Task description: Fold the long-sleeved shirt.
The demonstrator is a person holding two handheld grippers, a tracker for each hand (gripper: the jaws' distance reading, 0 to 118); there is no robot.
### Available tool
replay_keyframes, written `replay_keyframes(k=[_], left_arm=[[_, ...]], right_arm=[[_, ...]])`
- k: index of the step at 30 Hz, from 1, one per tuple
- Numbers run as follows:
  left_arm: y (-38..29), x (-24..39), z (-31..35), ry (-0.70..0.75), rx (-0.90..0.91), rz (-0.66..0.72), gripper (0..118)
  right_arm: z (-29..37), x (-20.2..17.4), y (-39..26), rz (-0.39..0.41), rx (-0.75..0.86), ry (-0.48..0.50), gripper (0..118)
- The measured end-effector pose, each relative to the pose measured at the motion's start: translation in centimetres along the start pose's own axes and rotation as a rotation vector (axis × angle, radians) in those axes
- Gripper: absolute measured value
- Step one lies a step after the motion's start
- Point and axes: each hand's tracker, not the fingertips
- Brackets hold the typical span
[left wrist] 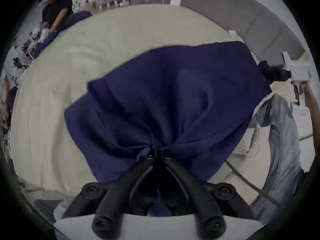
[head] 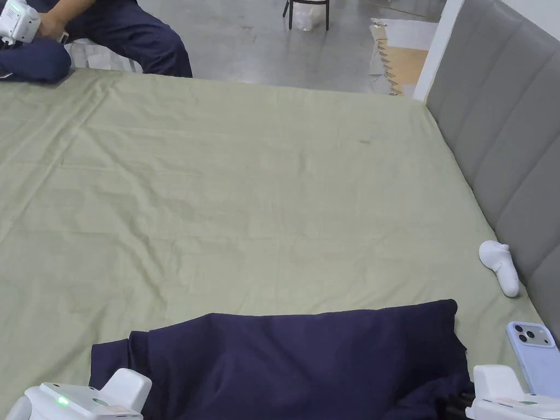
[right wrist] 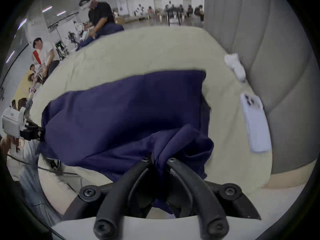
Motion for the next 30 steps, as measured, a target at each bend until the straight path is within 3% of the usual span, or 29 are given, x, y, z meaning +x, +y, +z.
replay_keyframes(k=[3, 4, 5, 6, 7, 8, 10, 15, 17, 18, 19, 20, 21, 23, 26, 27, 28, 29, 30], left_arm=[[0.6, -1.3, -0.3, -0.012, -0.007, 0.041, 9], [0.6, -1.5, 0.0, -0.014, 0.003, 0.047, 16], [0.4, -1.3, 0.3, -0.009, 0.025, 0.051, 33], [0.2, -1.3, 1.1, -0.005, 0.073, 0.062, 76], [0.2, -1.6, 2.3, 0.015, 0.132, 0.078, 101], [0.3, -1.8, 3.1, 0.025, 0.170, 0.092, 111], [0.3, -1.5, 7.1, 0.070, 0.355, 0.127, 105], [4.5, 0.2, 12.9, 0.304, 0.642, 0.231, 109], [5.4, -0.4, 12.8, 0.362, 0.780, 0.254, 104], [6.0, -0.5, 12.9, 0.371, 0.840, 0.245, 82], [6.5, -0.4, 12.9, 0.380, 0.902, 0.214, 51], [7.3, -0.5, 12.8, 0.410, 0.910, 0.217, 11], [7.7, -1.0, 12.7, 0.404, 0.914, 0.248, 5], [8.3, -2.1, 13.2, 0.315, 0.890, 0.269, 4], [8.4, -1.7, 13.3, 0.370, 0.888, 0.245, 4], [8.1, -2.0, 13.3, 0.369, 0.882, 0.263, 10], [7.7, -2.6, 13.3, 0.331, 0.875, 0.289, 22], [7.3, -4.0, 13.1, 0.261, 0.830, 0.312, 43], [6.9, -5.1, 12.7, 0.209, 0.775, 0.337, 83]], right_arm=[[-0.8, -0.6, 0.2, 0.036, -0.023, -0.018, 11], [-0.7, -0.8, 0.1, 0.032, -0.014, -0.016, 24], [-0.5, -1.1, 0.2, 0.047, 0.012, -0.028, 51], [0.2, -1.6, 0.4, 0.094, 0.040, -0.059, 96], [1.2, -2.2, 0.6, 0.123, 0.056, -0.097, 118], [2.2, -2.6, 0.8, 0.119, 0.082, -0.111, 118], [5.6, -4.1, 1.8, 0.117, 0.233, -0.081, 117], [9.5, -8.5, 6.4, 0.143, 0.619, -0.111, 117], [9.7, -10.5, 8.0, 0.185, 0.761, -0.121, 108], [9.7, -11.4, 8.7, 0.203, 0.822, -0.120, 78], [9.1, -12.0, 9.5, 0.204, 0.871, -0.117, 41], [8.8, -12.7, 10.2, 0.191, 0.899, -0.154, 5], [8.7, -13.4, 10.4, 0.166, 0.955, -0.198, 0], [8.4, -13.8, 11.4, 0.169, 0.912, -0.147, 0], [8.3, -14.3, 11.9, 0.161, 0.925, -0.155, 0], [8.6, -14.4, 12.1, 0.163, 0.922, -0.150, 0], [8.7, -14.5, 12.2, 0.168, 0.922, -0.149, 0], [8.7, -14.5, 12.1, 0.173, 0.925, -0.152, 0], [8.7, -14.6, 12.1, 0.178, 0.927, -0.152, 0]])
